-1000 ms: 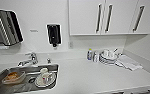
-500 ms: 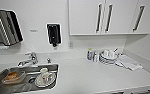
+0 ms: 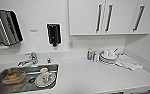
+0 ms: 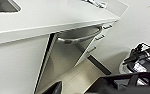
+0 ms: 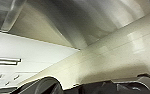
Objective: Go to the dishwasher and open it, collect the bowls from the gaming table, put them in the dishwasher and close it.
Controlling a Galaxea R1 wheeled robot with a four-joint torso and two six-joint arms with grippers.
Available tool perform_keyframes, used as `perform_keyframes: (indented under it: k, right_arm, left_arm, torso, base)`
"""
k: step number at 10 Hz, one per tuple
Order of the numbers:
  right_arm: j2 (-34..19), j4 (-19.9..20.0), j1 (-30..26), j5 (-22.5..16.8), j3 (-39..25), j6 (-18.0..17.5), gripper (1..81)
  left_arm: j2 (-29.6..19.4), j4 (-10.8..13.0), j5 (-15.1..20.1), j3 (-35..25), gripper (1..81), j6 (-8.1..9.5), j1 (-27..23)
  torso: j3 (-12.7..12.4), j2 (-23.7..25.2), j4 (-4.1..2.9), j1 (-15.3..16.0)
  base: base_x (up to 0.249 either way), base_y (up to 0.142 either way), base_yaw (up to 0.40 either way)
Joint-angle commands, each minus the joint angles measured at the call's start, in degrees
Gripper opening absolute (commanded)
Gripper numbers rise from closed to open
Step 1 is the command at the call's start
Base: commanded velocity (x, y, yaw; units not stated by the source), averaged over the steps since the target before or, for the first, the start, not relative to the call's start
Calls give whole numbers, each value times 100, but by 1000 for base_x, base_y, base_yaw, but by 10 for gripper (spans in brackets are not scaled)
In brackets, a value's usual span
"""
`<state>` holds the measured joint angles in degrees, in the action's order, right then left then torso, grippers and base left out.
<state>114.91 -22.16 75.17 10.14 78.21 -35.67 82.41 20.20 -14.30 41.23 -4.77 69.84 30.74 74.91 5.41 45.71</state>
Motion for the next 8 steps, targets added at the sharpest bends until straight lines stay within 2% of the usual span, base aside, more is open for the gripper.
perform_keyframes:
  k: [1, 5, 8]
  right_arm:
    - [-440, 133, -1252, -1127, -659, -439, 811]
    - [-141, 124, -2228, -2121, -941, -1126, 811]
    - [-79, 124, -2712, -2333, -1029, -1837, 811]
  left_arm:
    - [-303, 168, -99, -255, 811, -59, -343]
    - [-365, 274, -205, -273, 811, -42, -343]
    - [-339, 282, -257, -264, 811, -59, -343]
  torso:
    - [0, 0, 0, 0]
    - [0, 0, 0, 0]
    - [2, 0, 0, 0]
  base:
    - [0, 0, 0]
    - [0, 0, 0]
    - [0, 0, 0]
